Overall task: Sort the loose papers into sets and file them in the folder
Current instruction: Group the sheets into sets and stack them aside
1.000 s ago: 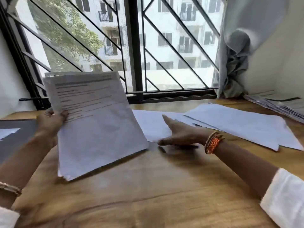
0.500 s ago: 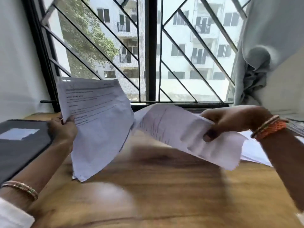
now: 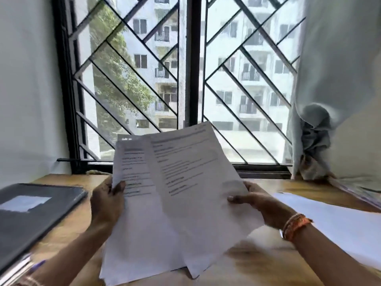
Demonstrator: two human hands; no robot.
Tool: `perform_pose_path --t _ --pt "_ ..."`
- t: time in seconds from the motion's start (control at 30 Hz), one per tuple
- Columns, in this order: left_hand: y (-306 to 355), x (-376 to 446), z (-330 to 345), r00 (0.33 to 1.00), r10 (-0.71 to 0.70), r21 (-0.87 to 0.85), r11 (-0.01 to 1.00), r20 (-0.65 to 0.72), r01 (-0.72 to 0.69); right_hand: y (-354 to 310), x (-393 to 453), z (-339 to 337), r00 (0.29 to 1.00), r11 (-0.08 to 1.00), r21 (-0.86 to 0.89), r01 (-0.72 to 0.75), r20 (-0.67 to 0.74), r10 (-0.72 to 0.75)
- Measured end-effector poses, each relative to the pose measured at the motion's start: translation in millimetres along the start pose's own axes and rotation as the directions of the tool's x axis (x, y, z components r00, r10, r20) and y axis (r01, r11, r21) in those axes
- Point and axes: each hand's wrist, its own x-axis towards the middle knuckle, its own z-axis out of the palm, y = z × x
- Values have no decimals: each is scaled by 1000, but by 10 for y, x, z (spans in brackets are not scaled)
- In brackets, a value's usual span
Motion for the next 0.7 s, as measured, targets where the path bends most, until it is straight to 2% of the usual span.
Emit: perform_pose_path --t 0.1,0.27,0.7 --pt "24 -50 3 997 -62 -112 991 45 67 105 21 30 1000 1000 -1 -3 -7 3" --pt "43 -70 17 995 -81 -217 972 60 92 197 52 33 999 1000 16 2 -35 -1" --pt "19 -62 11 996 -56 -256 964 76 74 218 63 -11 998 997 69 21 -54 -17"
